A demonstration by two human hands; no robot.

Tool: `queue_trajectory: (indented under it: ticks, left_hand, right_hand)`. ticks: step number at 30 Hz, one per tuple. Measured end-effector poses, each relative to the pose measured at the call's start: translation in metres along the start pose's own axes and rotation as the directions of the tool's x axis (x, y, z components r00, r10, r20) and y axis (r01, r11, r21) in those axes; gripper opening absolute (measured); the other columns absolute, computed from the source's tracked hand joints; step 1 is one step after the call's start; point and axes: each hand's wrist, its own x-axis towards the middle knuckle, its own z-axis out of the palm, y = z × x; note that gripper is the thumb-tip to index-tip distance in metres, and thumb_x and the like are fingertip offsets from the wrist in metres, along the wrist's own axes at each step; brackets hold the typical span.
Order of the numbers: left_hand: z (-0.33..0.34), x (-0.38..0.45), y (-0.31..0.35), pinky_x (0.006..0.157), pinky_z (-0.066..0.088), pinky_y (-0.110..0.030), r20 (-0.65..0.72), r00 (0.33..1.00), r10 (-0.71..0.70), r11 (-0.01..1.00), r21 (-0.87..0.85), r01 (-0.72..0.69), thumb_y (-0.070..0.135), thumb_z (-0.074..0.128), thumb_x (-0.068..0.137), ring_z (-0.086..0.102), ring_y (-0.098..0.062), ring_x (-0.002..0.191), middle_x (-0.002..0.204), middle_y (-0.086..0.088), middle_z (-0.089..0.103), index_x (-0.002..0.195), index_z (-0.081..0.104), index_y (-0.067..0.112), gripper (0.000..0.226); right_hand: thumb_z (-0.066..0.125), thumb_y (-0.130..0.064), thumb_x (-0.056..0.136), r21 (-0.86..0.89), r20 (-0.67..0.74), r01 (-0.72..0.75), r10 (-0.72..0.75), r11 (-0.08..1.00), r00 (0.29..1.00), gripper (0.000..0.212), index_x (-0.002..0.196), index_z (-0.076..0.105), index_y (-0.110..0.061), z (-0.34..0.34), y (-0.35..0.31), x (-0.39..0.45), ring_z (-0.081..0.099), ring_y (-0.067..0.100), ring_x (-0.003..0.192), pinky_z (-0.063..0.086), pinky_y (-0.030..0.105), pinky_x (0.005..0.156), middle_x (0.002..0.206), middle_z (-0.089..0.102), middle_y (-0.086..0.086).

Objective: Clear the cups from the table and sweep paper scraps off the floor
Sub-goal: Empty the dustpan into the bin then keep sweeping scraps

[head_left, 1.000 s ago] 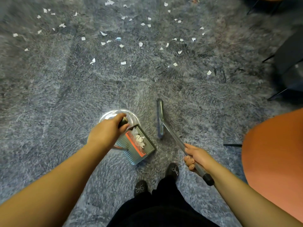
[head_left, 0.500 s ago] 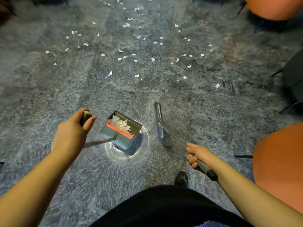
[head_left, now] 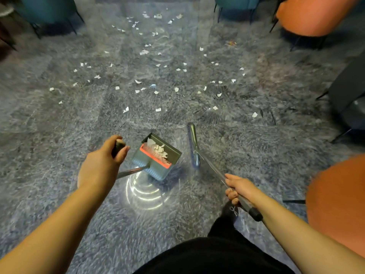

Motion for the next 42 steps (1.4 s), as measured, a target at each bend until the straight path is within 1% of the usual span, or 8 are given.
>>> queue_trajectory:
  ticks: [6,14,17,20,25,29,33,42]
  left_hand:
    - [0.066,0.057,0.068,0.063,0.04,-0.035,0.04,0.999,-0.008,1.0,-0.017,0.009,0.045,0.06,0.092,0.065,-0.041,0.083,0.089,-0.019,0.07,0.122,0.057,0.03,0.034]
    - [0.145,0.143,0.177,0.063,0.041,-0.036,0.103,0.995,-0.004,1.0,-0.021,0.006,0.044,0.059,0.092,0.065,-0.04,0.086,0.092,-0.018,0.071,0.129,0.055,0.029,0.04]
    - [0.166,0.171,0.213,0.063,0.042,-0.035,0.107,0.994,0.004,0.998,-0.057,0.002,0.046,0.059,0.092,0.064,-0.034,0.08,0.088,-0.01,0.071,0.126,0.055,0.034,0.036]
    - [0.185,0.205,0.24,0.057,0.037,-0.032,0.108,0.994,0.004,0.998,-0.065,0.003,0.05,0.059,0.09,0.05,-0.024,0.063,0.072,-0.003,0.063,0.116,0.053,0.041,0.028]
    - [0.216,0.272,0.272,0.054,0.038,-0.031,0.139,0.988,0.066,0.996,-0.068,-0.056,0.046,0.062,0.09,0.058,-0.028,0.063,0.076,-0.005,0.069,0.111,0.05,0.043,0.025]
    - [0.245,0.333,0.296,0.06,0.044,-0.035,0.172,0.977,0.123,0.991,-0.071,-0.112,0.045,0.063,0.09,0.066,-0.036,0.076,0.081,-0.01,0.071,0.115,0.054,0.039,0.027]
    - [0.272,0.389,0.324,0.059,0.044,-0.034,0.203,0.962,0.183,0.983,-0.062,-0.174,0.046,0.062,0.09,0.066,-0.036,0.077,0.081,-0.01,0.071,0.117,0.056,0.037,0.03]
    - [0.329,0.488,0.394,0.062,0.047,-0.036,0.28,0.934,0.221,0.975,-0.063,-0.212,0.052,0.057,0.091,0.066,-0.035,0.082,0.089,-0.009,0.072,0.124,0.053,0.037,0.036]
  right_hand:
    - [0.034,-0.01,0.104,0.033,-0.018,-0.007,0.008,0.999,1.0,0.049,0.151,0.025,-0.021,-0.057,-0.056,0.033,0.03,0.007,0.027,0.026,0.012,0.031,0.06,0.039,0.007]
    - [0.035,-0.013,0.104,0.119,-0.086,-0.024,0.034,0.993,0.996,0.047,0.149,0.027,-0.025,-0.153,-0.151,0.087,0.031,0.009,0.027,0.028,0.013,0.032,0.058,0.039,0.008]
    - [0.036,-0.013,0.104,0.129,-0.118,0.003,0.012,0.992,0.993,0.049,0.151,0.024,-0.023,-0.183,-0.185,0.107,0.033,0.009,0.028,0.029,0.014,0.032,0.059,0.04,0.007]
    - [0.036,-0.014,0.104,0.167,-0.138,0.012,0.012,0.986,0.99,0.049,0.151,0.024,-0.023,-0.207,-0.215,0.13,0.033,0.009,0.028,0.03,0.015,0.032,0.056,0.04,0.007]
    - [0.038,-0.01,0.103,0.216,-0.163,0.011,0.024,0.976,0.986,0.051,0.15,0.024,-0.024,-0.23,-0.27,0.172,0.032,0.009,0.027,0.028,0.014,0.032,0.048,0.036,0.004]
    - [0.036,-0.003,0.101,0.205,-0.164,0.029,0.005,0.978,0.986,0.039,0.138,0.039,-0.016,-0.242,-0.318,0.203,0.032,0.007,0.028,0.027,0.012,0.032,0.046,0.036,0.002]
    - [0.032,0.0,0.1,0.248,-0.193,0.033,0.016,0.968,0.981,0.031,0.119,0.042,-0.021,-0.252,-0.36,0.232,0.031,0.007,0.027,0.027,0.011,0.032,0.047,0.035,0.002]
    - [0.033,0.001,0.1,0.307,-0.249,0.042,0.037,0.951,0.968,0.026,0.115,0.048,-0.014,-0.295,-0.446,0.289,0.032,0.008,0.026,0.028,0.011,0.033,0.051,0.034,0.005]
